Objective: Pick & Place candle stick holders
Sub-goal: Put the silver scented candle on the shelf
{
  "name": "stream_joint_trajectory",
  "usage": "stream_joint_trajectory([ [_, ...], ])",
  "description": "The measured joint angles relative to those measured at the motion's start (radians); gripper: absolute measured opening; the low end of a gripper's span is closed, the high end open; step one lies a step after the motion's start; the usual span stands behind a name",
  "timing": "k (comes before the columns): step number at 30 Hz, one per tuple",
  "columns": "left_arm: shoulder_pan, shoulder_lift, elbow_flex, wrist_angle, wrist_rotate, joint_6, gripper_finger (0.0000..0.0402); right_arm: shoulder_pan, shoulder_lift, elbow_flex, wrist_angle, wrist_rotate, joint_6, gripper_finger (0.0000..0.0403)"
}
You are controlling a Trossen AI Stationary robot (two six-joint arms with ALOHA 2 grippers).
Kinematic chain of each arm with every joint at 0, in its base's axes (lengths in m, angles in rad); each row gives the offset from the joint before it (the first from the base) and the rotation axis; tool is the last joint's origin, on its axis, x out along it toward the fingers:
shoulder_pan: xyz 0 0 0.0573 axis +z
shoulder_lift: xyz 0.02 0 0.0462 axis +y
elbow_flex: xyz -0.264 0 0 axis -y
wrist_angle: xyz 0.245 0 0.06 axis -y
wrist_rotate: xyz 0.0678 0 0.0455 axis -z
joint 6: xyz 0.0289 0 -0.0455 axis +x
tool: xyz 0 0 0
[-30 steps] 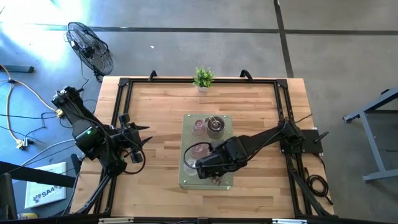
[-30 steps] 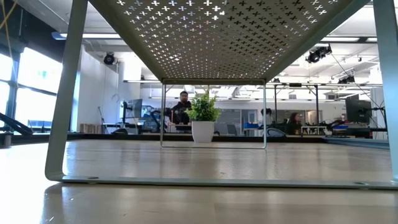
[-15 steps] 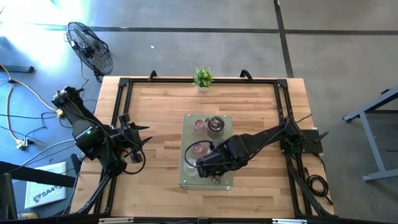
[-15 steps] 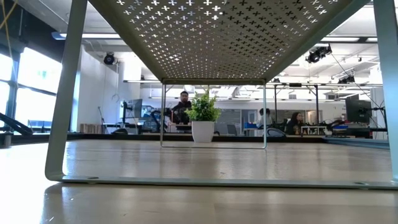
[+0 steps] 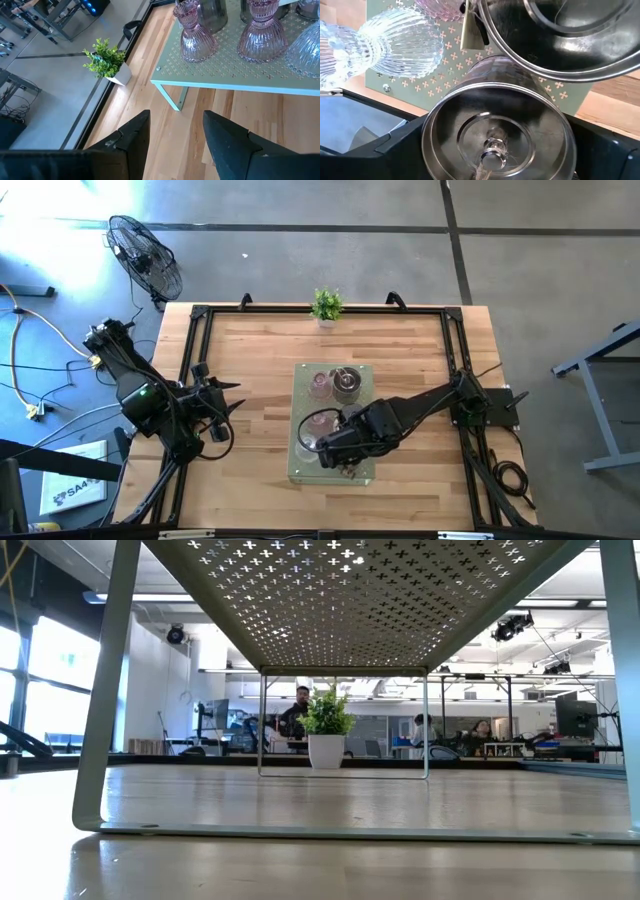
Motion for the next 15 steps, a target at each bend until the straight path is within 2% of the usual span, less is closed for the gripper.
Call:
stream_joint_trajectory([
  [15,0.000,0.000,0.000,0.000,0.008,0.000,0.0177,-0.001,0.000,0.000,0.002,0.000,0.000,0.0391],
])
